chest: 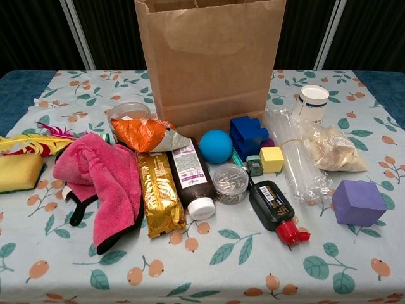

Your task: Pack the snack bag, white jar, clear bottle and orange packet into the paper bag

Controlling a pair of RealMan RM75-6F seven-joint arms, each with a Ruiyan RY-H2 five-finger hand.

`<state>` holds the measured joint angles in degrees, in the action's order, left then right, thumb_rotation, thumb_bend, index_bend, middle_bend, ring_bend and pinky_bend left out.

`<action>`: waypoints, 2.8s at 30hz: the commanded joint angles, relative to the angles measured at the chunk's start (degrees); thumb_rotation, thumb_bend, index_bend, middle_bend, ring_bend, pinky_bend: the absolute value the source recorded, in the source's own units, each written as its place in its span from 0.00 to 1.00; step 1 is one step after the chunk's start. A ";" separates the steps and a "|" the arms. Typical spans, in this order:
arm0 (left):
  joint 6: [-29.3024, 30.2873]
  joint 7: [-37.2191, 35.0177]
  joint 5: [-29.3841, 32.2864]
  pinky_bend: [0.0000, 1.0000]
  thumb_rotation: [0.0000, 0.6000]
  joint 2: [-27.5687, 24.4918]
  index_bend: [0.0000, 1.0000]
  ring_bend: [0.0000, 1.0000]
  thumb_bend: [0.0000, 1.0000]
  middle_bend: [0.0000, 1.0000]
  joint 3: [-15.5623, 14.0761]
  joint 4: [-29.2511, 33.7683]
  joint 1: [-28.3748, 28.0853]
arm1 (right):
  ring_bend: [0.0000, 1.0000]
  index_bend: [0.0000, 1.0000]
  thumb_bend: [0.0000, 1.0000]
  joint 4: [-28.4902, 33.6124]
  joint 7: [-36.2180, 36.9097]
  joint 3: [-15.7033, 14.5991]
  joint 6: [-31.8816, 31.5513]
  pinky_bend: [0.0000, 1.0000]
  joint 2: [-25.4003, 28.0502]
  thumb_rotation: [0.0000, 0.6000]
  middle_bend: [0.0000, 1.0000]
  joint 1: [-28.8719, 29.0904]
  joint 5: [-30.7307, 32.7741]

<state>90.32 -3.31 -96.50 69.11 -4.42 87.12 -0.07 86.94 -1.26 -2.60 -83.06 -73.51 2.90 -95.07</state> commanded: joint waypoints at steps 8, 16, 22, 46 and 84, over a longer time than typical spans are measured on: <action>1.60 -3.41 0.05 0.15 1.00 -0.85 0.09 0.07 0.00 0.10 0.48 -1.83 0.16 | 0.12 0.18 0.02 3.26 -10.57 1.95 6.71 0.13 -9.72 1.00 0.28 2.62 6.56; 1.42 -5.23 0.92 0.15 1.00 -0.07 0.09 0.07 0.00 0.10 0.84 -3.67 0.13 | 0.13 0.19 0.06 5.27 -16.02 4.64 9.97 0.15 -14.15 1.00 0.30 4.08 13.59; 1.75 -6.27 1.15 0.15 1.00 0.27 0.09 0.07 0.00 0.10 1.20 -4.55 0.06 | 0.13 0.19 0.06 5.61 -18.88 5.17 12.08 0.15 -16.52 1.00 0.30 5.55 16.34; 2.31 -6.93 1.00 0.15 1.00 -0.32 0.09 0.07 0.00 0.10 1.36 -4.76 -0.09 | 0.28 0.28 0.28 11.07 -21.93 4.90 4.62 0.31 -15.19 1.00 0.44 5.25 12.97; -0.19 -6.10 3.43 0.15 1.00 -1.93 0.09 0.07 0.00 0.10 2.73 -3.54 -1.72 | 0.28 0.28 0.21 10.11 -45.87 36.28 8.82 0.31 -22.40 1.00 0.44 48.01 34.16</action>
<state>90.16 -9.39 -93.09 67.19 -1.71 83.60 -1.78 97.75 -47.51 33.94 -74.29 -95.34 50.39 -61.55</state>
